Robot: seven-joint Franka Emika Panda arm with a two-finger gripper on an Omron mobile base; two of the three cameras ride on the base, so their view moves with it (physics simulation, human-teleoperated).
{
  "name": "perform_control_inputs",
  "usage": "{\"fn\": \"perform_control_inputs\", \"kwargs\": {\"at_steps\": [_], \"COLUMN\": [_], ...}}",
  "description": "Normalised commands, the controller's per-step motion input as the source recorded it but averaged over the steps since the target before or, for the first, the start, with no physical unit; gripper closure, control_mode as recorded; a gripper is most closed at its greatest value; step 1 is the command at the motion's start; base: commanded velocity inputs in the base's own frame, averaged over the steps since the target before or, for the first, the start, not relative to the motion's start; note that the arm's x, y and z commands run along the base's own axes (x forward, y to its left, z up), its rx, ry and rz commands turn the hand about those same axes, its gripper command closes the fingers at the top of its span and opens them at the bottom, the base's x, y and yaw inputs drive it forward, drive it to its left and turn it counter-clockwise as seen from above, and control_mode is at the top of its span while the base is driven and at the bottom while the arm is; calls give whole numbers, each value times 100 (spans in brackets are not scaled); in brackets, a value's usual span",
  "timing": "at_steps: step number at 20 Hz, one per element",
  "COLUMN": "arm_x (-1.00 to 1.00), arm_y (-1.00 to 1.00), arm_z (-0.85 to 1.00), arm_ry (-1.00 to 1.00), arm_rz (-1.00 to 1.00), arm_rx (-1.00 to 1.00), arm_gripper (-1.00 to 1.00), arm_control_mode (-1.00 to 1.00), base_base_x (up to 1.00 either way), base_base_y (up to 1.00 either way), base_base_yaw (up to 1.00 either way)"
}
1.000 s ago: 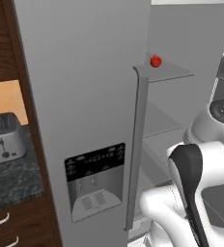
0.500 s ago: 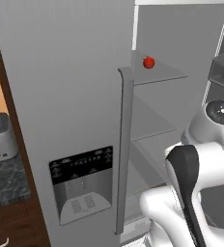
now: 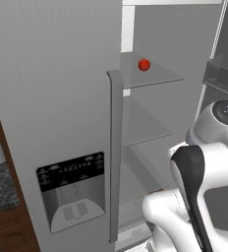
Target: Place one tomato and one chicken drumstick in each tupperware on the nearby counter, to pack two identical lunches.
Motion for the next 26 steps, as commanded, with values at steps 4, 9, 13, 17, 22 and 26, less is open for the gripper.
{"fn": "perform_control_inputs", "kwargs": {"at_steps": [4,9,13,17,22,26], "arm_x": [12,32,70,100,100,100], "arm_y": [2,15,5,0,-4,-26], "arm_z": [79,88,54,10,21,4], "arm_ry": [-21,-5,0,0,1,6], "arm_rz": [-18,-34,-19,-3,-3,-6], "arm_rx": [21,37,13,0,1,0], "arm_gripper": [-100,-100,-100,-100,-100,-100], "arm_control_mode": [-100,-100,-100,-100,-100,-100], "base_base_x": [0,0,0,0,0,0], "base_base_y": [0,0,0,0,0,0], "base_base_yaw": [0,0,0,0,0,0]}}
